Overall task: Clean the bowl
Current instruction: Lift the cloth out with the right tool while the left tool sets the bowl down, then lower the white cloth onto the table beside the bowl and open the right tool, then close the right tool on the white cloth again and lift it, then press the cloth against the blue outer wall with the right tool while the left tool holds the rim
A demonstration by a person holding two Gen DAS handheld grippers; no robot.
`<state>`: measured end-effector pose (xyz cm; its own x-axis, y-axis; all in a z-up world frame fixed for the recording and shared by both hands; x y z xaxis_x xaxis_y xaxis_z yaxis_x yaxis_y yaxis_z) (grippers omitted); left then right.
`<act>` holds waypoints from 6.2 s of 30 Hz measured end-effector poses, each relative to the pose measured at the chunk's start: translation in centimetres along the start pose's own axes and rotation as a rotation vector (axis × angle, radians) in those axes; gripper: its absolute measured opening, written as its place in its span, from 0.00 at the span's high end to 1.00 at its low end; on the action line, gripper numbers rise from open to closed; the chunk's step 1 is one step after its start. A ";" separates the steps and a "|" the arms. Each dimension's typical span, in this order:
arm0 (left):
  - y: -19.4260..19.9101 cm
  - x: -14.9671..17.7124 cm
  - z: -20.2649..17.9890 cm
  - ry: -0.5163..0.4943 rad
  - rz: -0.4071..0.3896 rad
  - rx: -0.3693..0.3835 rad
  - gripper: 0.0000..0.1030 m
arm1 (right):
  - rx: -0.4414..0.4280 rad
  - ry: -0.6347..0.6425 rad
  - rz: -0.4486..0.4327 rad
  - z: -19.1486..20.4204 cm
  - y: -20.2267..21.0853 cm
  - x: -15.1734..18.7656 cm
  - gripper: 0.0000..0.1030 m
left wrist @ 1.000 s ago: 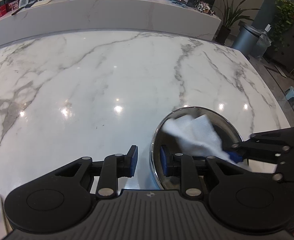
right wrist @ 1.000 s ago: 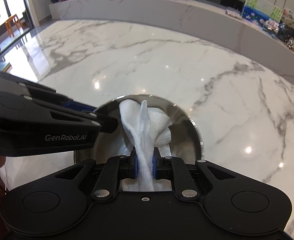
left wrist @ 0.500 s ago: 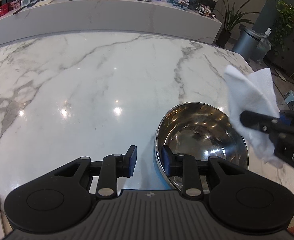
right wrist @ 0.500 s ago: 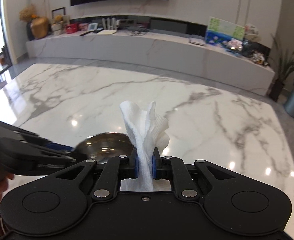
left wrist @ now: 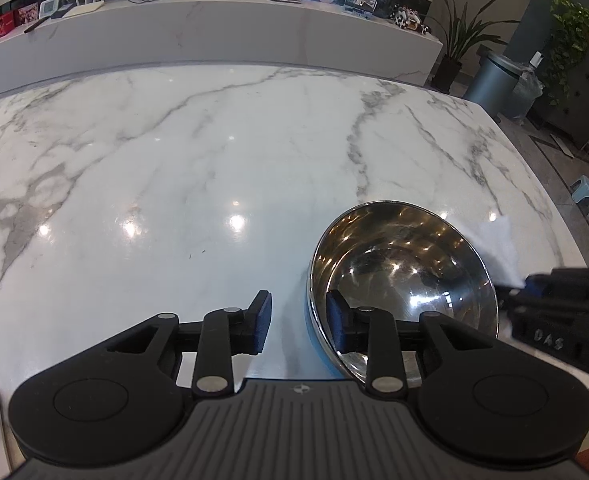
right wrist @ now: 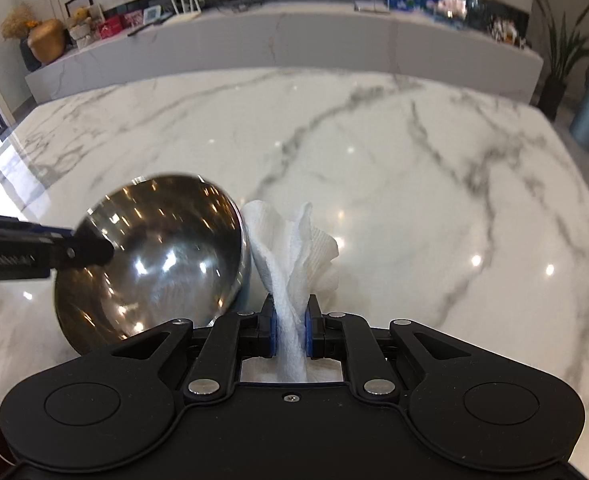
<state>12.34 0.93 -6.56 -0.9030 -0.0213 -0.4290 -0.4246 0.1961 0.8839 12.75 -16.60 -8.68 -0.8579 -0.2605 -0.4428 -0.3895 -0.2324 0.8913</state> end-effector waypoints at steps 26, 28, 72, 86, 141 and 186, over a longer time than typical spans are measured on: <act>-0.3 0.3 -0.7 -0.009 0.010 -0.005 0.72 | 0.066 0.029 -0.083 -1.9 2.5 1.6 0.64; -0.3 0.4 -0.7 -0.007 0.010 -0.007 0.72 | 0.060 0.029 -0.071 -1.7 2.1 2.1 0.64; -0.5 1.0 -0.4 0.004 0.012 -0.016 0.67 | 0.088 0.028 -0.092 -1.2 1.2 3.6 0.50; -0.5 1.1 -0.2 0.004 0.015 -0.017 0.67 | 0.033 -0.002 -0.074 -0.2 1.0 3.6 0.47; -0.8 1.6 0.0 -0.003 0.035 -0.023 0.62 | 0.107 -0.040 -0.082 -1.0 -0.4 4.1 0.70; -1.3 0.3 -1.1 -0.019 0.000 -0.038 0.75 | 0.040 0.171 -0.093 4.5 0.6 3.5 0.83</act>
<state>12.53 -0.39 -7.63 -0.9020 -0.0021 -0.4318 -0.4267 0.1587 0.8904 7.98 -13.40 -9.31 -0.7494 -0.3956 -0.5310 -0.4805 -0.2268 0.8471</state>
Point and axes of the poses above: each gripper's, at about its wrist camera, not at the fingertips, and y roughly against the way its jaws point, z to its left, x to its underside, the point moved 9 cm from there along -y, roughly the way its jaws point, and after that the axes turned 7 degrees about z, right-handed, at the moved point
